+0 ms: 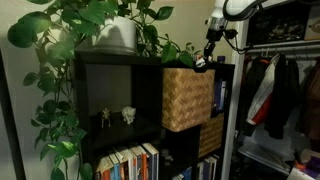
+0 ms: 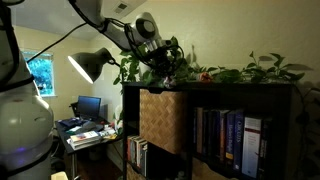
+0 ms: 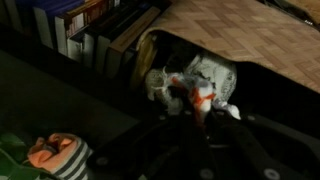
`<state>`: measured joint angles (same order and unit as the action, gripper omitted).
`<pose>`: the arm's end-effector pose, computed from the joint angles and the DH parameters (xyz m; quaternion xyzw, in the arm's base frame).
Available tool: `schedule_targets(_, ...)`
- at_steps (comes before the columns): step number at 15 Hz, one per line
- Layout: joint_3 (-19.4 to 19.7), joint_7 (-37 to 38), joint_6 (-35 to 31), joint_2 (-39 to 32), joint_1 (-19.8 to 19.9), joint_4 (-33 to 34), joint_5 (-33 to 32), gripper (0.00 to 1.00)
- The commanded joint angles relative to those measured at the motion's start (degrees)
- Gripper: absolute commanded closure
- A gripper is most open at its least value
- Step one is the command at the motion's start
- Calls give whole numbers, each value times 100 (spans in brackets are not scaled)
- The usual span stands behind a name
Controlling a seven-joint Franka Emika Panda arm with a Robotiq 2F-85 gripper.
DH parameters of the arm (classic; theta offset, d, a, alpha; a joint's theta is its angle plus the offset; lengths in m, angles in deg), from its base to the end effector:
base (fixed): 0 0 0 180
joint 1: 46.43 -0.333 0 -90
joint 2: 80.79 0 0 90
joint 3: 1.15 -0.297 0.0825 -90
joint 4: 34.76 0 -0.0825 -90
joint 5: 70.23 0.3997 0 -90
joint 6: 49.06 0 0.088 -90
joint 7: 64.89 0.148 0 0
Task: Slide open the basket, put the socks inside it, and then slide it back into the shelf
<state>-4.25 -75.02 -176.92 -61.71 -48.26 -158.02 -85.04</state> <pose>0.5285 0.0313 0.5246 0.9538 0.1835 0.1967 0.1337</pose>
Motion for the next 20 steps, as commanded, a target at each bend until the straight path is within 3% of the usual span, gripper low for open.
schedule_targets(1, 108, -271, -205, 109, -107, -350, 191, 93)
schedule_targets(3, 107, -245, -391, 90, -81, -460, 150, 63)
schedule_targets(12, 76, -141, -581, 190, -45, -380, 127, 5)
schedule_targets(14, 79, -62, -661, 194, 15, -267, 54, 0)
schedule_targets(20, 229, -6, -1085, -36, 187, 175, 40, 0)
